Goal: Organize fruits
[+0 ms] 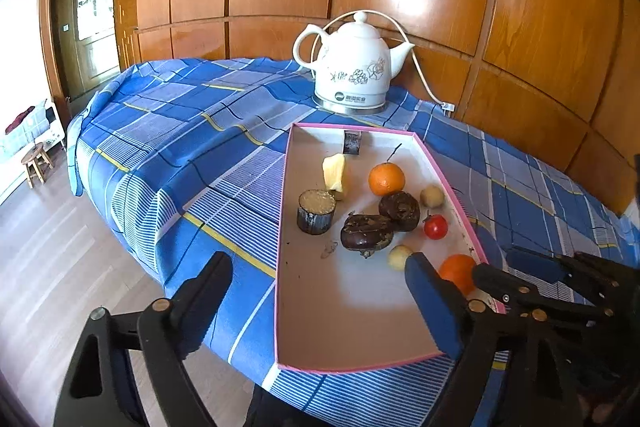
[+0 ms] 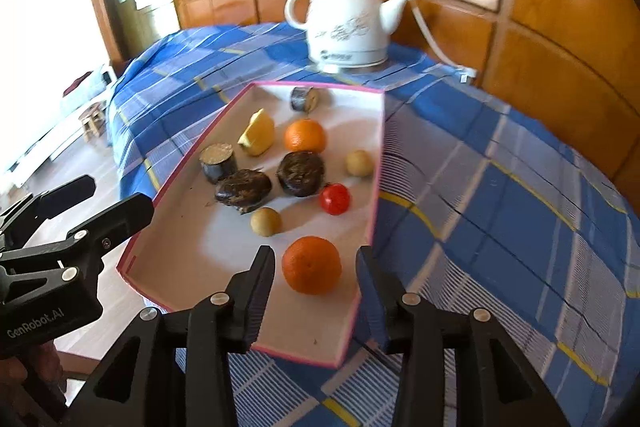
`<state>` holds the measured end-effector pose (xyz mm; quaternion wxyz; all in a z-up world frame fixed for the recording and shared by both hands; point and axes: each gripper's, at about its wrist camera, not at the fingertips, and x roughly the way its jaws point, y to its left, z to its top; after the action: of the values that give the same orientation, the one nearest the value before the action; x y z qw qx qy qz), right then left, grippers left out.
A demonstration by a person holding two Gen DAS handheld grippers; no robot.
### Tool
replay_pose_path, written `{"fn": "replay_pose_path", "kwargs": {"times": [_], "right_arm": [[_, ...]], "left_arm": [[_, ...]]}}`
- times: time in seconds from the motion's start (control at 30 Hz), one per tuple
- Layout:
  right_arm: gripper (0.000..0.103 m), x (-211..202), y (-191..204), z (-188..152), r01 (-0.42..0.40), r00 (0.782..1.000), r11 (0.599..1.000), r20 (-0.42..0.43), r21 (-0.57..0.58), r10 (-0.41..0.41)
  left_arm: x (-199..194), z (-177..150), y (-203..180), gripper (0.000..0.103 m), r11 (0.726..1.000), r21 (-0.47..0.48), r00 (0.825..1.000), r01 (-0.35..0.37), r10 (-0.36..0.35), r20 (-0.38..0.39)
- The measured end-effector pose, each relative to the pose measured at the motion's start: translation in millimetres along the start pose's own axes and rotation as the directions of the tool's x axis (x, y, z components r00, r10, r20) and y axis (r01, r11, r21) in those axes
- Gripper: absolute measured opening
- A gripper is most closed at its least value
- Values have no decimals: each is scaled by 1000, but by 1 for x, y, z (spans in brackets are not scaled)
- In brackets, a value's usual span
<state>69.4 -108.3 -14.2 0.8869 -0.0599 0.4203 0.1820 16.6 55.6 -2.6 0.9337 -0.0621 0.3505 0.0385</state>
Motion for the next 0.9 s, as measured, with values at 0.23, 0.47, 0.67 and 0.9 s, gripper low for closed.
{"fn": "replay_pose_path", "kwargs": {"times": [0.23, 0.47, 0.67, 0.9], "right_arm": [[43, -15, -8, -10, 92, 995, 994, 37, 62, -94], [43, -25, -10, -11, 119, 990, 990, 66, 71, -124], [43, -27, -10, -10, 124, 989, 990, 75, 72, -129], [43, -27, -11, -10, 123, 989, 989, 77, 76, -129]], "left_arm": [[-12, -4, -7, 101, 1000, 2, 999, 5, -5, 40], [-15, -5, -8, 103, 1000, -3, 999, 5, -5, 47], [-15, -5, -10, 103, 1000, 8, 999, 0, 0, 46], [-15, -5, -11, 103, 1000, 15, 999, -12, 11, 48]]}}
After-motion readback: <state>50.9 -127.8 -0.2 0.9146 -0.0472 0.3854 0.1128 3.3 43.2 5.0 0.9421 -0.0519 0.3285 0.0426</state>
